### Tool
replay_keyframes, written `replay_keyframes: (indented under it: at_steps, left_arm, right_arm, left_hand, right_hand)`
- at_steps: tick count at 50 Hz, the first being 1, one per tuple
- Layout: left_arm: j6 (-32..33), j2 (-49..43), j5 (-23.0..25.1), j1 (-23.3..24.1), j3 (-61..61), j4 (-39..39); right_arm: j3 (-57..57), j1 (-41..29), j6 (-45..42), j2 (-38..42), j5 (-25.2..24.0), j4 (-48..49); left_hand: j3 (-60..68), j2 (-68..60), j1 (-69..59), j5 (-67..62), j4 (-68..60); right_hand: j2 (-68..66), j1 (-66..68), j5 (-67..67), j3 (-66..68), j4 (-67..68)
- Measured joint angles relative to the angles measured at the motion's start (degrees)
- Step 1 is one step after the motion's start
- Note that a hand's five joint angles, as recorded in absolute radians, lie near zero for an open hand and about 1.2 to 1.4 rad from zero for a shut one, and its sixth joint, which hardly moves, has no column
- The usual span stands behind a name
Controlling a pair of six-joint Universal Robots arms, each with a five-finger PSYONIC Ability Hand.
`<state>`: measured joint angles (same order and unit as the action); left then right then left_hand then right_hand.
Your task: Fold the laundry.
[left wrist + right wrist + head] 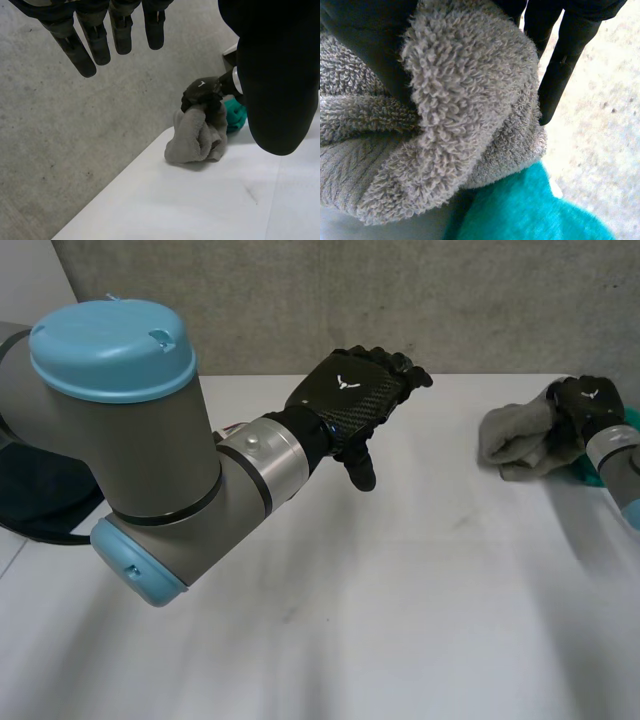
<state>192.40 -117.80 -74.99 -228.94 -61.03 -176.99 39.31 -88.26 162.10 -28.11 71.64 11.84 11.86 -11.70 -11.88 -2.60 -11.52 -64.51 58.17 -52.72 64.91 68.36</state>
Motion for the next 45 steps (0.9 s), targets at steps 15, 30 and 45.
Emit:
replay_keyframes:
  at_steps: [15,30,45]
  left_arm:
    - [-1.18,2.83,0.34,-0.44,-0.77,-0.64]
    - [-1.19,1.61,0.45,-0.07,-1.39,-2.12]
    - [-1.41,1.14,0.46,0.22,-1.41,-2.15]
  right_arm:
    - [-6.89,4.93,12.14,-3.01,3.13,12.68]
    - [-15.43,17.67,20.18,13.52,-3.17,3.30]
    - [-14.28,20.00,21.80,13.70,-5.63,3.35]
  left_hand:
    - [0.00,0.00,0.00,0.00,0.00]
    - [0.00,0.00,0.00,0.00,0.00]
    - [0.00,0.00,0.00,0.00,0.00]
  right_hand:
    - [0.00,0.00,-0.55,0.00,0.12]
    - [0.00,0.00,-0.64,0.92,0.49]
    - [33.69,-28.92,30.51,-32.67,-34.09]
